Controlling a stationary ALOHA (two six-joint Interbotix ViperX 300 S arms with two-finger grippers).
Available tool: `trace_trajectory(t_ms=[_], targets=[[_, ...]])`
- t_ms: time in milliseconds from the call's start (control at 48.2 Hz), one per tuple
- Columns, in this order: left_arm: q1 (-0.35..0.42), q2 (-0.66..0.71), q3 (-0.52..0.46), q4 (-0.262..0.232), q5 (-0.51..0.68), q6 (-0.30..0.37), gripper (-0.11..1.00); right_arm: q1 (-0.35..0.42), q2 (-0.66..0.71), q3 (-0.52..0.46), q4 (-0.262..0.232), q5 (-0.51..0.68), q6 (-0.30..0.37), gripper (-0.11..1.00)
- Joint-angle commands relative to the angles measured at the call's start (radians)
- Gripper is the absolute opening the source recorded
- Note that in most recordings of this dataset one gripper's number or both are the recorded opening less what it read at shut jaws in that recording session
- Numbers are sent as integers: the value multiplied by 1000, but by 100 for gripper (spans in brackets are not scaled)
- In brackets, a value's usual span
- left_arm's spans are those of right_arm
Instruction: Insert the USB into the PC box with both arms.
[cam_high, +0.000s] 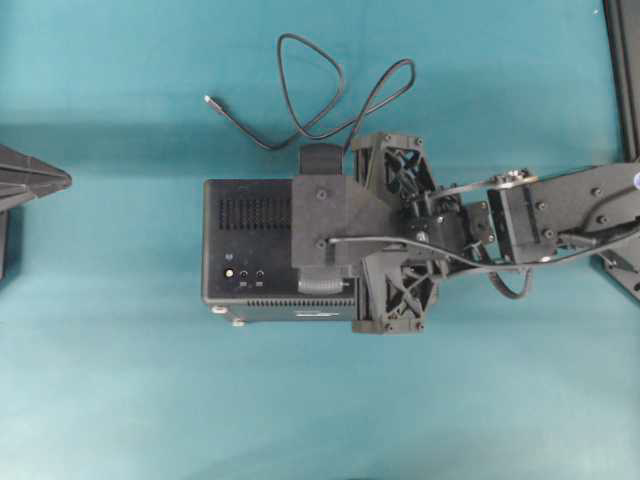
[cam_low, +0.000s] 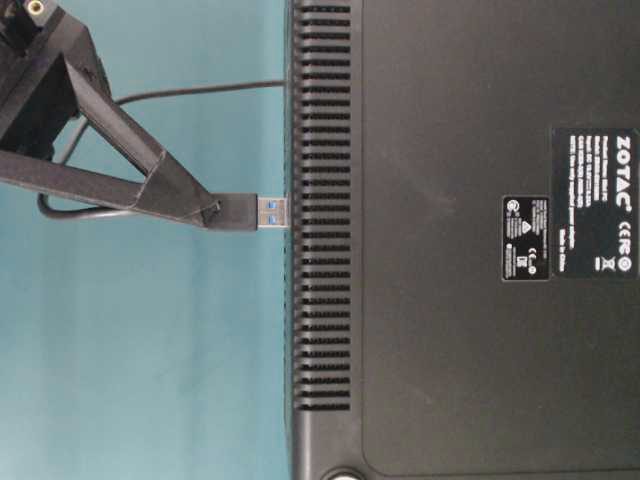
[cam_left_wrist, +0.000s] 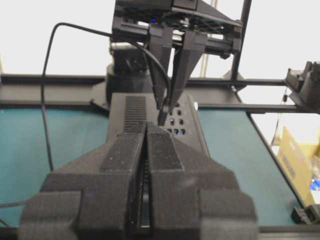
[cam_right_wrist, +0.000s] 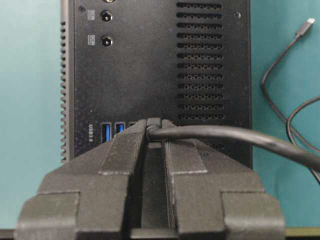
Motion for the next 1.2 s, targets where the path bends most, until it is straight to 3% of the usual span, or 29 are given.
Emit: trace_trajectory(t_ms=[0,1183], targets=[[-2,6,-12,3,-6,0,0,15,-12,-3,8,3,3,9],[0,5,-12,3,-8,-3,0,-41,-6,-3,12,-3,-2,9]])
